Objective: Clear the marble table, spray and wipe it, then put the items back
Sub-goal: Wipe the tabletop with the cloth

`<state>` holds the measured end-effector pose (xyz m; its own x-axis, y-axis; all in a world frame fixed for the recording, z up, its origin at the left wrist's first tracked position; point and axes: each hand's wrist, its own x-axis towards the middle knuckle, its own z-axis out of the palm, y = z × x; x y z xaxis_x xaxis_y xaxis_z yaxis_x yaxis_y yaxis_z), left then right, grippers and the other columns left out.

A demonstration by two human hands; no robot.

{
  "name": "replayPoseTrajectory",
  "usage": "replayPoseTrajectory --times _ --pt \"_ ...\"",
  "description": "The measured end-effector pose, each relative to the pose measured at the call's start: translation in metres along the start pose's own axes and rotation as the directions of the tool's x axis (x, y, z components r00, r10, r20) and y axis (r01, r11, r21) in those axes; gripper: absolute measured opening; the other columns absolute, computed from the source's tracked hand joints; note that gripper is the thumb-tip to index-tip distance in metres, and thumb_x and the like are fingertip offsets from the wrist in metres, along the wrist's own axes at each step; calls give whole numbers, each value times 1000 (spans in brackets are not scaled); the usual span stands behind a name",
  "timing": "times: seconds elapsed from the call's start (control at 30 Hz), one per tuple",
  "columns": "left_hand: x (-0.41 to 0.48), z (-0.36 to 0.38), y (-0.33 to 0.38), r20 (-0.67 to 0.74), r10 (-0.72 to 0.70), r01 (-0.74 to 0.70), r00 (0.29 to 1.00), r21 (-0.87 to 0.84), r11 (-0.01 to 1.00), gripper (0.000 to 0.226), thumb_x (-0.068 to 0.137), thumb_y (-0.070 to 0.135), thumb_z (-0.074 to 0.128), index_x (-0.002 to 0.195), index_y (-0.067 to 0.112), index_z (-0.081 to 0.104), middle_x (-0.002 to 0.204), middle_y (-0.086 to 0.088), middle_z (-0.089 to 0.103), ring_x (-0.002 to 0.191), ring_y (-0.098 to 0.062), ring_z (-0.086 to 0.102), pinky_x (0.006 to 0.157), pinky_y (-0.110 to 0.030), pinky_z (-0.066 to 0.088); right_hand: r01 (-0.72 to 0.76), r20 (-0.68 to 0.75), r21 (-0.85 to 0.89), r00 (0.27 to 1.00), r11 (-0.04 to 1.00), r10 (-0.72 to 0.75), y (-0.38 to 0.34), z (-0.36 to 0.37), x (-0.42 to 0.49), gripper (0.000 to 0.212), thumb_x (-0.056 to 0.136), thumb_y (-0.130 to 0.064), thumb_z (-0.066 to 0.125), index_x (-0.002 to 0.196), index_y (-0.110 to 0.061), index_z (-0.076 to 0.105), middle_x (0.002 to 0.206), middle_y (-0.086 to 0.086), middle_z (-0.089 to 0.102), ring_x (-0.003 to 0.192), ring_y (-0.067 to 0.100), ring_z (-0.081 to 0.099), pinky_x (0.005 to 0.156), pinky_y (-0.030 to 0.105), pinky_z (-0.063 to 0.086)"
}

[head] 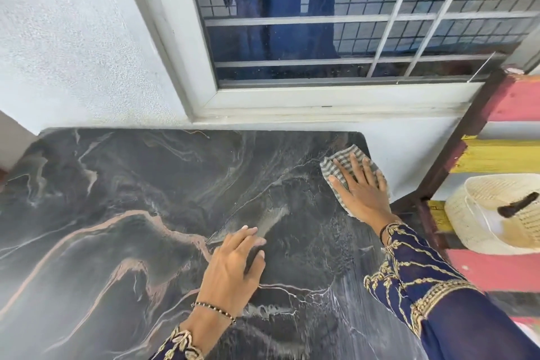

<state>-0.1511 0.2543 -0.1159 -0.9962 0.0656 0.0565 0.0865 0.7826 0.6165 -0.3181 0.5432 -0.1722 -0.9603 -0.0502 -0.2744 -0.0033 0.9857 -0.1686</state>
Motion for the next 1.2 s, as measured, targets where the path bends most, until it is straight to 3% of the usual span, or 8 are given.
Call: replayPoseTrajectory --times 0.23,0.33,0.5,0.67,0.83,0.97,1.1,1.2 --pt "-57 -19 16 30 45 -47 999 45 998 19 87 18 62 105 22 67 127 8 60 126 -12 49 101 -40 44 -13 5 12 1000 1000 13 -4 26 -114 58 90 -75 -5 137 -56 -32 161 -11 -34 151 17 -31 125 48 -15" --pt "-82 -26 23 46 80 -83 996 63 995 19 86 18 62 105 21 68 126 5 61 126 -15 50 101 -37 42 -26 1 24 1000 999 26 -5 41 -171 57 89 -74 -8 136 -57 -34 162 -12 -34 151 16 -31 125 48 -14" --pt "-125 -33 31 68 112 -115 991 50 992 18 86 17 61 103 19 68 125 2 62 124 -17 50 101 -43 44 -34 -43 53 998 998 36 -6 71 -262 71 72 -80 -32 139 -58 -31 160 -15 -34 150 12 -31 123 43 -18" --pt "-162 -34 28 108 141 -148 984 57 987 17 87 20 59 103 20 66 125 3 61 122 -19 52 102 -43 43 -68 -72 37 995 997 71 -6 96 -332 64 85 -75 -16 145 -55 -22 165 -11 -24 152 13 -25 124 44 -14" --pt "-196 -42 26 97 130 -134 987 38 990 16 87 19 60 102 20 66 124 0 62 124 -20 51 98 -47 45 -122 -60 47 990 991 124 -15 107 -368 78 74 -77 -33 147 -52 -23 164 -10 -28 153 14 -27 124 43 -17" --pt "-212 -47 17 91 119 -122 989 30 992 17 88 19 59 103 20 66 126 1 61 126 -19 49 98 -45 45 -134 -18 72 991 988 136 -38 109 -384 67 79 -73 -24 143 -53 -30 161 -10 -34 151 16 -31 124 46 -17" --pt "-220 -47 7 90 91 -92 992 11 996 17 88 18 60 103 19 67 126 0 61 128 -18 47 100 -44 44 -74 -2 68 997 995 74 -67 120 -398 75 72 -76 -36 143 -54 -31 159 -10 -36 149 17 -32 122 45 -20" --pt "-219 -47 2 96 85 -86 992 6 996 18 88 19 59 104 20 66 126 1 61 129 -17 46 102 -44 42 -47 -26 92 998 995 49 -95 130 -400 73 79 -74 -31 148 -53 -22 163 -8 -28 152 20 -27 121 45 -20"
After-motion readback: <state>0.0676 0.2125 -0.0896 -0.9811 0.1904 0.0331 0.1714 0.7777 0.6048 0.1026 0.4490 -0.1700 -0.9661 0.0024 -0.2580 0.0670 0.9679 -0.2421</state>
